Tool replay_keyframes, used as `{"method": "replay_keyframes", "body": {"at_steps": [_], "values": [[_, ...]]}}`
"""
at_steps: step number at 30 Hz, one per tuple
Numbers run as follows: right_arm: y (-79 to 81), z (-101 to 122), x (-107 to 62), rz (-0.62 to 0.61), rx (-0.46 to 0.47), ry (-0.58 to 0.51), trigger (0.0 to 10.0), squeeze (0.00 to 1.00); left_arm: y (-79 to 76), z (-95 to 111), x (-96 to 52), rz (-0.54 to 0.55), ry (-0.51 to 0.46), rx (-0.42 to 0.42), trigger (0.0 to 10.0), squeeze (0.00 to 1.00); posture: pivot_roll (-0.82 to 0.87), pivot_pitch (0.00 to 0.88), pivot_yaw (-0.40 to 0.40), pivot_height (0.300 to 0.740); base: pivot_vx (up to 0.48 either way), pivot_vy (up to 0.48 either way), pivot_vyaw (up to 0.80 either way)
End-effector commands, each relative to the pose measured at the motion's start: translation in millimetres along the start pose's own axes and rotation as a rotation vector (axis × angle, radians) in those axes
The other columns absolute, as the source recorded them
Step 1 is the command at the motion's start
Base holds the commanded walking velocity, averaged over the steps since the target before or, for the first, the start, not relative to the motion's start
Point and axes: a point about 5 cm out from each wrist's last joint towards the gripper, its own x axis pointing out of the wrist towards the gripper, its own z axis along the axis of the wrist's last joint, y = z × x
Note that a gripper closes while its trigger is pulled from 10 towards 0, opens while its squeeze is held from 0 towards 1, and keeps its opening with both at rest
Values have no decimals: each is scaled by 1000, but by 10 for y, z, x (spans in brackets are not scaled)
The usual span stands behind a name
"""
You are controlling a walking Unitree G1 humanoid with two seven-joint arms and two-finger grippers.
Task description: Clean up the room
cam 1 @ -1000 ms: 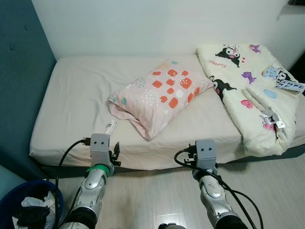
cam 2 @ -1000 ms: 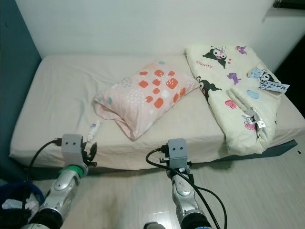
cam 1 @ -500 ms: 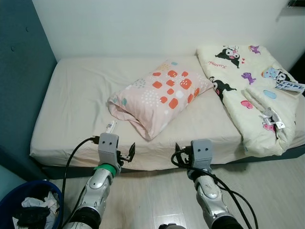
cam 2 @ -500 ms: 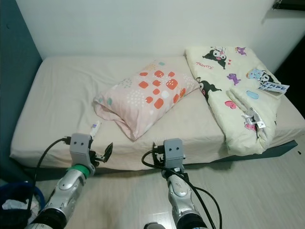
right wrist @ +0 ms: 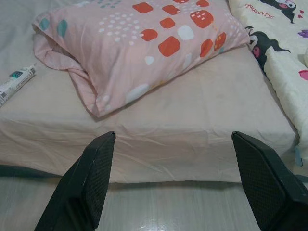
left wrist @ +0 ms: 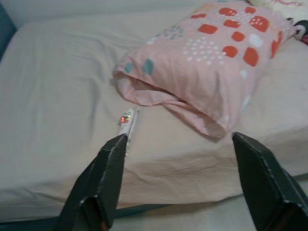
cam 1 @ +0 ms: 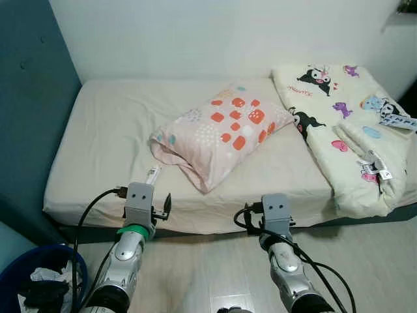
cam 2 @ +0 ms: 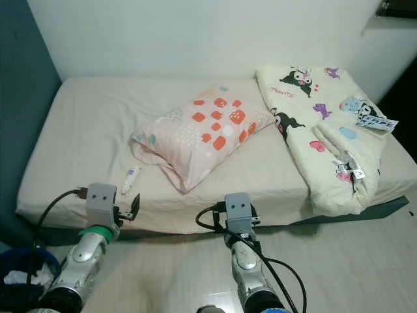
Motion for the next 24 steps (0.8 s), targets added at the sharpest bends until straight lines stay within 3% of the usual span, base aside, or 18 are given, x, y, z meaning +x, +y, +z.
{"method": "replay_keyframes", "body": {"at_steps": [1, 7, 8, 9, 10, 11, 18, 24], "values": [[10, -54, -29, 29, 54, 22, 0, 0, -36, -15, -44, -38, -18, -37, 0, 0, 22, 9, -19, 740, 0, 0, 0], [42, -59, -58, 56, 54, 5, 0, 0, -97, -58, -58, -47, 6, -16, 0, 0, 20, 5, -17, 740, 0, 0, 0], [34, -58, -55, 40, 39, 7, 1137, 0, -90, -71, -54, -29, 17, -13, 0, 0, 18, 3, -13, 740, 0, 0, 0], [27, -62, -49, 24, 25, 15, 10000, 0, -85, -81, -48, -5, 26, -65, 7451, 0, 17, 3, -11, 740, 0, 0, 0], [27, -62, -49, 24, 25, 15, 10000, 0, -85, -81, -48, -5, 26, -65, 7451, 0, 17, 3, -11, 740, 0, 0, 0], [24, -71, -42, 16, 21, 27, 10000, 0, -83, -81, -43, 2, 28, -82, 10000, 0, 13, 0, -9, 740, 0, 0, 0], [-30, -69, -13, -9, 4, 43, 10000, 0, -141, -96, -33, -52, 52, -19, 10000, 0, 15, 0, -10, 740, 0, 0, 0], [-42, -64, -1, -13, -3, 46, 10000, 0, -131, -104, -31, -37, 58, 14, 10000, 0, 14, 0, -12, 740, 0, 0, 0]]}}
